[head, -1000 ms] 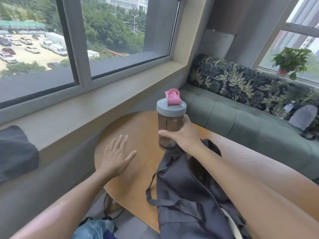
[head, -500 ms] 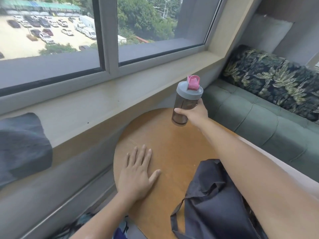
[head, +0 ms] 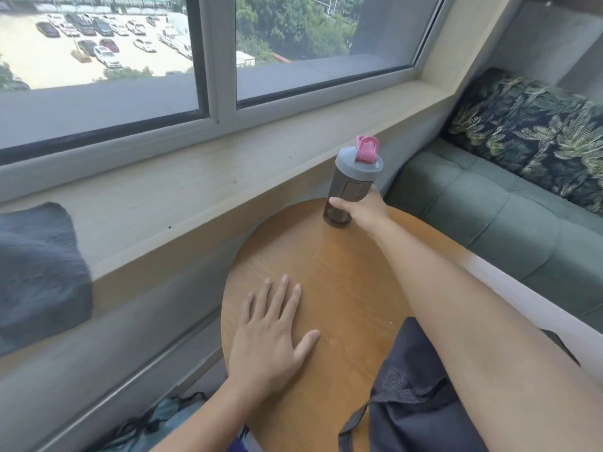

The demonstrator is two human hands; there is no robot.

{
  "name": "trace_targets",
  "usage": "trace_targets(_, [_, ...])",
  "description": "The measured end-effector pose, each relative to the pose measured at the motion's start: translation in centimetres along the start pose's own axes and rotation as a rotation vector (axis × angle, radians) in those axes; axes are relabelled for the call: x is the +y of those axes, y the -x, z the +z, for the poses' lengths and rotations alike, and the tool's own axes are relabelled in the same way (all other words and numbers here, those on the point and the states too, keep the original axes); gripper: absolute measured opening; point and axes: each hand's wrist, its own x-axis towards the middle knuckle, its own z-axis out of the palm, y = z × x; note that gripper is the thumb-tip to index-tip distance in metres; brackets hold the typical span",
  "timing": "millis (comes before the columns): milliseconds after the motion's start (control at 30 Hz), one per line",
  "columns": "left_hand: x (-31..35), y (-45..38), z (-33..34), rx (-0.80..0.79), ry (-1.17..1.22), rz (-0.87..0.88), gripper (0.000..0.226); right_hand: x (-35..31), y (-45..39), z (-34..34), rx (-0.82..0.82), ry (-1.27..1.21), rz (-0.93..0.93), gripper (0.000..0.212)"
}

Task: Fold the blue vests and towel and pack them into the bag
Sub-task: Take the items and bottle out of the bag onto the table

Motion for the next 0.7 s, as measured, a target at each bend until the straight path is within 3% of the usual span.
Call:
trace_targets(100, [-0.1,-0.1,0.0,0.006,0.003,-0.001,0.084,-1.0,0.0,-1.4,-0.250,0.197,0.135,0.097])
trace_targets(200, [-0.3,-0.2,0.1,0.008,-0.001,-0.008,0.085,-3.2,1.8,-4.7,-0.396,0.284,0.243,0.078])
trace_targets(300, [-0.4,-0.1,0.2,0.016,0.005,-0.005,0.085,-5.3,5.3,-9.2,-0.467,0.359,0.228,0.076])
trace_targets(500, [-0.5,-0.1,0.3,-0.018,0.028,-0.006,0.089,-7.2,17.1,-18.9,-0.269,0.350,0.030,0.031])
trace_targets(700, [-0.8,-0.2,-1.4,-0.134,0.158,-0.004,0.074,-5.9,28.4,-25.7,-0.143,0.420,0.009,0.012])
